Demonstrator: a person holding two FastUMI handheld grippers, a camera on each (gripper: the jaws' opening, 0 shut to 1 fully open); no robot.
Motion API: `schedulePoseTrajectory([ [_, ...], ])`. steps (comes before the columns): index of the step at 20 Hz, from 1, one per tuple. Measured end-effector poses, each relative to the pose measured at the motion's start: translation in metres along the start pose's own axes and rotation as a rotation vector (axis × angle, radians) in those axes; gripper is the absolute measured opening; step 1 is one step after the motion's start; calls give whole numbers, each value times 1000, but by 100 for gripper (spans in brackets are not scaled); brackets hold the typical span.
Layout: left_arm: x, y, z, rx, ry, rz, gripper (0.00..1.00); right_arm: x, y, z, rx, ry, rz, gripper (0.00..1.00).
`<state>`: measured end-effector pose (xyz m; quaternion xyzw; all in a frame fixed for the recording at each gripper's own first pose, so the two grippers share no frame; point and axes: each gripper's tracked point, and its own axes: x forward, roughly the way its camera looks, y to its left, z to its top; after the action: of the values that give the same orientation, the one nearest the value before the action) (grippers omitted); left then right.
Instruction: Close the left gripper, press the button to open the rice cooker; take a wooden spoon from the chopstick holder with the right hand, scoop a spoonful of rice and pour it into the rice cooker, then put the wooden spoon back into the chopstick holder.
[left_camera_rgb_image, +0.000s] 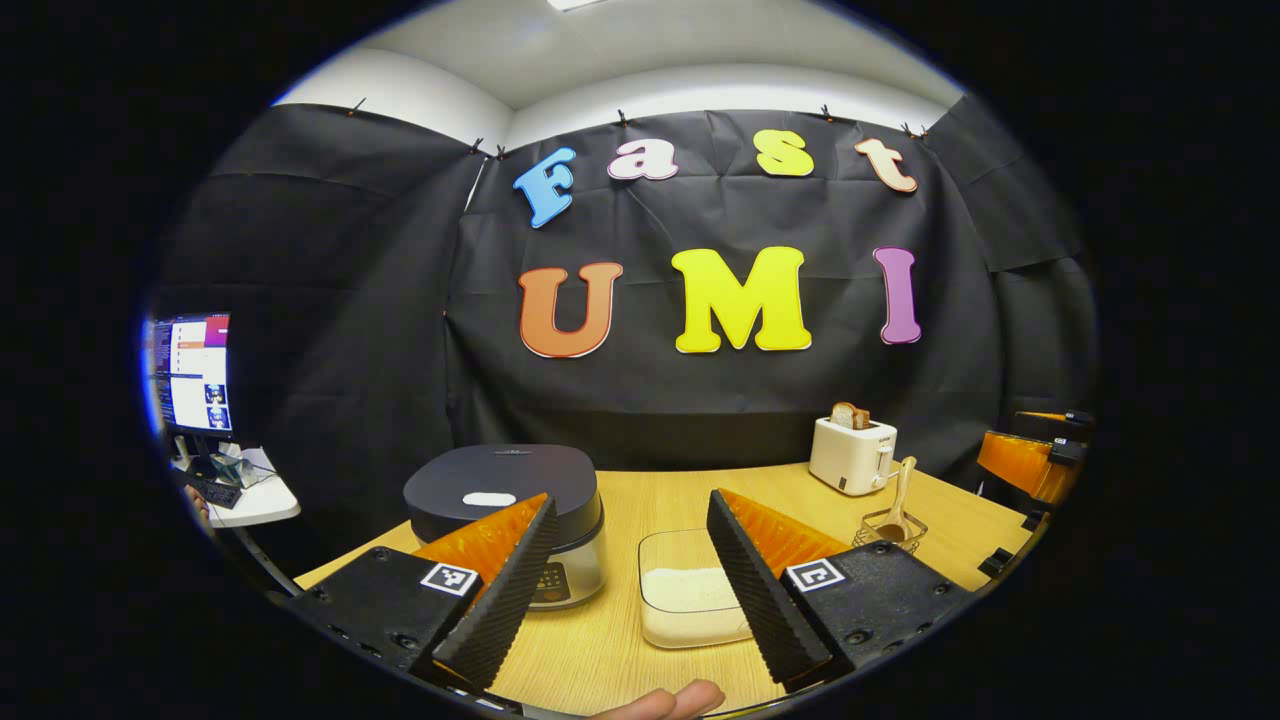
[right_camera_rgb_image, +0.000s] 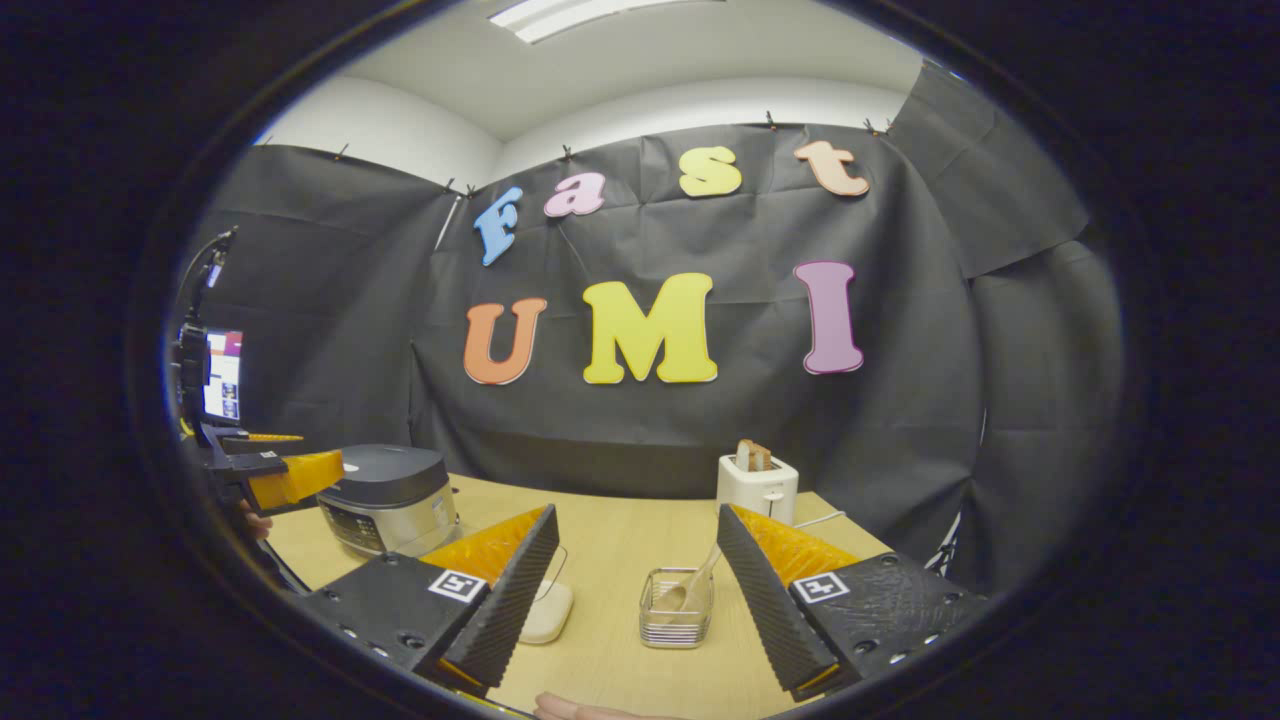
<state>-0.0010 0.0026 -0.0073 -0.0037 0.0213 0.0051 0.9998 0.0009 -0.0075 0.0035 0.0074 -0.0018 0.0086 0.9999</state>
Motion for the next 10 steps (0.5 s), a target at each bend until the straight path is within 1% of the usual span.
schedulePoseTrajectory([
  [3, 6, -2, 2, -21, -1, -10, 92, 0, -7, 1, 6, 0, -11, 95],
  [6, 10, 10, 3, 12, 31, 2, 86, -3, -12, 4, 15, 0, -20, 95],
  [7, 15, 15, 3, 28, 42, 1, 80, -4, -15, 7, 18, -8, -24, 95],
  [8, 20, 21, 3, 36, 61, 1, 76, -6, -17, 10, 20, -16, -29, 95],
  [9, 23, 25, 2, 35, 80, -4, 67, -8, -19, 13, 21, -24, -35, 95],
  [10, 28, 26, 1, 33, 102, -14, 63, -9, -22, 15, 24, -33, -42, 95],
])
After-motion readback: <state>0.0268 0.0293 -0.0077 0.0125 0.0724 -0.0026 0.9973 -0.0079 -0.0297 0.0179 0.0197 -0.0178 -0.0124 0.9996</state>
